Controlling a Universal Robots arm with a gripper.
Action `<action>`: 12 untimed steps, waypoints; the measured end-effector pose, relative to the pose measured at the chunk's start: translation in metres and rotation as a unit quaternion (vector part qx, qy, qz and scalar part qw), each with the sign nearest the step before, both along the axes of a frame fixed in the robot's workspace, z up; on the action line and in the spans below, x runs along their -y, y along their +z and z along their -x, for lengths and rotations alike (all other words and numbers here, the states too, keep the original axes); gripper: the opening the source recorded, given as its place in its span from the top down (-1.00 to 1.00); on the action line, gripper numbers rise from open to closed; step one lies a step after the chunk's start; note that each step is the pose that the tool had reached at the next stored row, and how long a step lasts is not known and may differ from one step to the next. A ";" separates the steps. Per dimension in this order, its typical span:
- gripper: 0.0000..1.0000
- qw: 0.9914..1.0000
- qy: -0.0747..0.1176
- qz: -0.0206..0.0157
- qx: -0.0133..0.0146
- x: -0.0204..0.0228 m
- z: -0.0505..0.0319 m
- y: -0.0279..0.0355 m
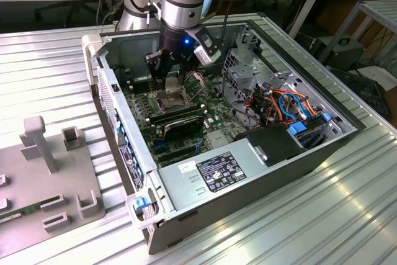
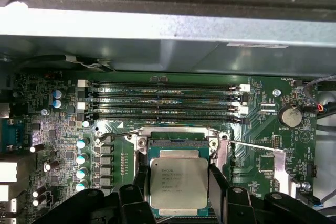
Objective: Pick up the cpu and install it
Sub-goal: 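Pick up the cpu and move it towards the insertion slot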
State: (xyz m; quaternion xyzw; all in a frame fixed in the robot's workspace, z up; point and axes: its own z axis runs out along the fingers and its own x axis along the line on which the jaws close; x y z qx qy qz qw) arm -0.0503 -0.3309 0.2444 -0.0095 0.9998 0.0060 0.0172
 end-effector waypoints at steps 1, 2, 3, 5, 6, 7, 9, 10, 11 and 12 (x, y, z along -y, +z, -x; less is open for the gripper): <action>-0.09 1.000 0.000 0.000 0.000 0.0000 0.0000 0.0000; -0.09 1.000 0.000 0.000 0.000 0.0000 0.0000 0.0000; -0.09 1.000 0.000 0.000 0.000 0.0000 0.0000 0.0000; -0.09 1.000 0.000 0.000 0.000 0.0001 0.0001 0.0013; -0.09 1.000 0.000 0.000 0.000 0.0000 0.0000 0.0025; -0.09 1.000 0.000 0.000 0.000 0.0000 0.0000 0.0038; -0.09 1.000 0.000 0.000 0.000 0.0000 0.0000 0.0064; -0.09 1.000 0.000 0.000 0.000 0.0000 0.0000 0.0065; -0.09 1.000 0.000 0.000 0.000 0.0000 0.0000 0.0065; -0.09 1.000 0.000 0.000 0.000 0.0000 0.0000 0.0067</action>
